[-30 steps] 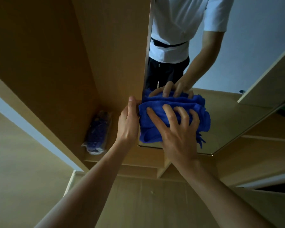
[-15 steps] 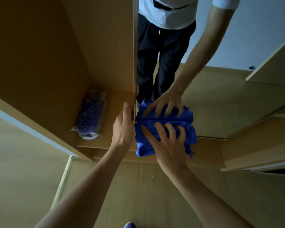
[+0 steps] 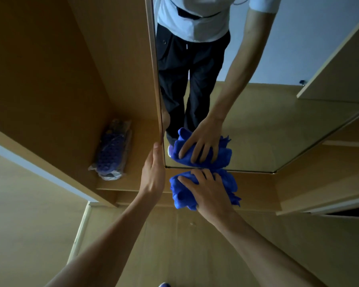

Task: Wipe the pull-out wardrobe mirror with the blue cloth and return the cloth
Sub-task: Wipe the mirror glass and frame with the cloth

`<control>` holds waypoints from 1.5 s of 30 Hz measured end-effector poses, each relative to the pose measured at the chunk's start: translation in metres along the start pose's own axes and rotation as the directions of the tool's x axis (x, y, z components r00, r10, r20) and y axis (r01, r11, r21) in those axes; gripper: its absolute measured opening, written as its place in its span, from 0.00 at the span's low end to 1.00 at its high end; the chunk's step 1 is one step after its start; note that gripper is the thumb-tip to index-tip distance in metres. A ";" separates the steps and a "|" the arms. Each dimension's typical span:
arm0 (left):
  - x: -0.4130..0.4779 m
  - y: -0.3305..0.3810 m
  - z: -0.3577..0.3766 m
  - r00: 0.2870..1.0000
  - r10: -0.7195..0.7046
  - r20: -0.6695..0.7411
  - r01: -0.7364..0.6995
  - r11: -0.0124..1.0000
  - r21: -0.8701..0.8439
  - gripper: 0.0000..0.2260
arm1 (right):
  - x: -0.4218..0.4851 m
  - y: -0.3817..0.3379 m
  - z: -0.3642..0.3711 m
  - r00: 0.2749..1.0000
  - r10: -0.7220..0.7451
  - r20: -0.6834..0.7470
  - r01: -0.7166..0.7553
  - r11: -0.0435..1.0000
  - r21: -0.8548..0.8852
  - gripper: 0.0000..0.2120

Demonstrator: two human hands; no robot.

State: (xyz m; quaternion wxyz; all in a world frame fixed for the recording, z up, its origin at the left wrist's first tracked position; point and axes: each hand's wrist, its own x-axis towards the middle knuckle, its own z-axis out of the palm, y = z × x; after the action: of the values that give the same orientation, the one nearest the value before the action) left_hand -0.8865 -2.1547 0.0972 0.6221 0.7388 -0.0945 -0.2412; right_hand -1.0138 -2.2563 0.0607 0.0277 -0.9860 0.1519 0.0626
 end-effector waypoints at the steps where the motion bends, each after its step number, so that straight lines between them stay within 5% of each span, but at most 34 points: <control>1: -0.005 0.009 -0.002 1.000 0.022 -0.001 -0.022 1.000 0.001 0.25 | -0.003 0.001 -0.010 1.000 -0.004 -0.002 0.004 1.000 0.011 0.37; 7: -0.035 0.080 -0.012 0.975 0.215 -0.059 -0.207 0.972 0.114 0.05 | -0.028 0.006 -0.093 0.987 -0.010 -0.163 0.010 1.000 -0.002 0.36; 13: -0.084 0.151 -0.021 0.842 0.521 -0.141 -0.470 0.837 0.281 0.11 | -0.052 0.011 -0.196 0.956 -0.027 -0.291 0.007 0.998 -0.068 0.33; 18: -0.118 0.203 -0.024 0.716 0.695 0.062 -0.667 0.655 0.356 0.09 | -0.074 0.007 -0.271 0.916 -0.011 -0.401 -0.029 0.995 -0.092 0.33; 23: -0.145 0.253 -0.021 0.538 0.748 0.388 -0.837 0.421 0.350 0.23 | -0.096 0.007 -0.330 0.844 -0.059 -0.533 -0.020 0.990 -0.141 0.19; 29: -0.164 0.325 -0.014 0.365 0.809 0.460 -0.891 0.161 0.425 0.34 | -0.125 0.020 -0.409 0.770 -0.029 -0.637 -0.095 0.983 -0.160 0.21; 37: -0.186 0.406 0.016 0.233 0.895 0.380 -0.870 0.017 0.493 0.37 | -0.140 0.045 -0.491 0.640 -0.180 -0.747 -0.099 0.945 -0.313 0.19; 45: -0.188 0.495 0.045 0.144 0.962 0.233 -0.820 -0.016 0.573 0.29 | -0.132 0.073 -0.574 0.484 -0.323 -0.813 -0.134 0.891 -0.434 0.16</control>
State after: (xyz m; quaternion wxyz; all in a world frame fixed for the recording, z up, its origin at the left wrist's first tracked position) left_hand -0.9913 -2.2141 0.6147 0.3709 0.6685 -0.5423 0.3484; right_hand -1.0944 -2.3291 0.6445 -0.2735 -0.8660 0.0699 -0.4129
